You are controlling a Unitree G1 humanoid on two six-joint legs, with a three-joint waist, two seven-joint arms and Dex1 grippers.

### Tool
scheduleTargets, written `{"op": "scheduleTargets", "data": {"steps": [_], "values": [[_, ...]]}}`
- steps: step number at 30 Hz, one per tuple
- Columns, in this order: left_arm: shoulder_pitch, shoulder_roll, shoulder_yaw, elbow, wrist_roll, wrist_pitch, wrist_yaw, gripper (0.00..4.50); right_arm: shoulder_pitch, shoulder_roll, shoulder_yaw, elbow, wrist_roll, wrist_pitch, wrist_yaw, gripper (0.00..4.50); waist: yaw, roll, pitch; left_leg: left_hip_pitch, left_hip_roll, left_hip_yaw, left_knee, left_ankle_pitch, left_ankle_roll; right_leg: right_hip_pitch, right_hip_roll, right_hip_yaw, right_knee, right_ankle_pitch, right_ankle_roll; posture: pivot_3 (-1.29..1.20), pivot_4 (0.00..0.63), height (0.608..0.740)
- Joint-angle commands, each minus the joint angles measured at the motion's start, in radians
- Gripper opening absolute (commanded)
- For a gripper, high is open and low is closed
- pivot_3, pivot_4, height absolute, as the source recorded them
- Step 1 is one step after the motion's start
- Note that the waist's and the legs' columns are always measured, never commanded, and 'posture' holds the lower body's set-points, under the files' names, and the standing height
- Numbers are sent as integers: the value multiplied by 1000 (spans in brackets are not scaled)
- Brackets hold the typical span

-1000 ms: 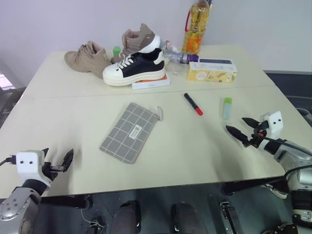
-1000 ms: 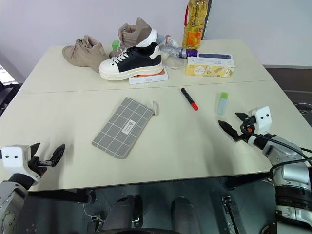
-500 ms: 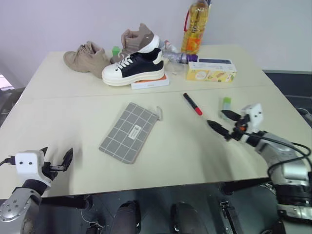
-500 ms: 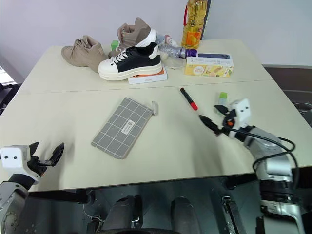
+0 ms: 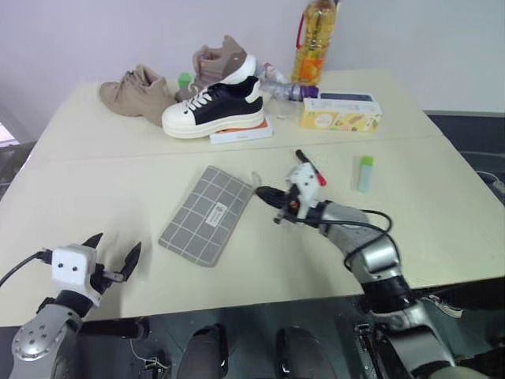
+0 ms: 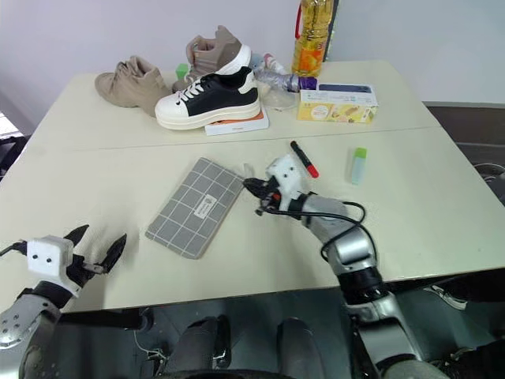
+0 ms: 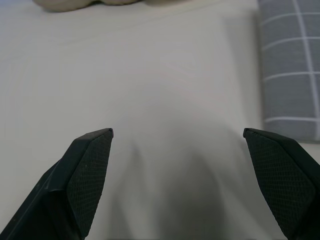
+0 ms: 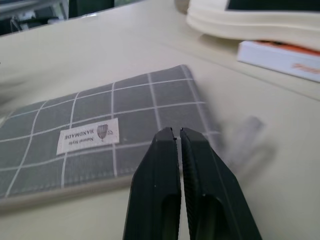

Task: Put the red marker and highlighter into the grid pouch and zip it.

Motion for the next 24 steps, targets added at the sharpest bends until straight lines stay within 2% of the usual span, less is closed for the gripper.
{"op": "scheduleTargets", "data": {"steps": [1, 7, 10, 13, 17, 24], "values": [[26, 38, -14, -31, 36, -63, -41, 4500, -80, 56, 8, 134, -80, -64, -89, 78, -4, 0, 0, 0, 0, 0, 0, 0, 0, 0, 0, 0, 0, 0, 0, 0, 150, 740], [95, 87, -89, -96, 115, -145, -108, 4500, -156, 115, 12, 325, -125, 8, -127, 78, -10, -1, -1, -1, -1, 1, -1, -2, -3, -1, -3, 0, 0, 0, 0, 0, 150, 740], [114, 150, -186, -133, 277, -236, -131, 4500, -148, 131, 3, 320, -112, 44, -118, 78, -15, -1, -1, -1, -1, 1, -3, -2, -3, -2, -3, -1, 0, 0, 0, 0, 150, 740], [78, 185, -242, -125, 428, -326, -86, 4500, -146, 134, -5, 315, -118, 51, -120, 78, -21, 0, -2, 0, -2, 2, -6, -2, -3, -2, -5, -2, 0, 0, -1, 0, 150, 740], [-25, 177, -313, -98, 579, -382, -10, 4500, -142, 137, -8, 305, -122, 54, -123, 78, -27, 0, -2, 0, -2, 2, -7, -1, -3, -2, -5, -3, 1, 1, 0, 0, 150, 740], [-104, 185, -377, 10, 819, -452, 145, 4500, -133, 141, -14, 279, -122, 62, -136, 78, -25, 0, -2, 1, -2, 3, -6, 1, 1, 0, -3, -4, 1, 3, 4, 0, 150, 740]]}}
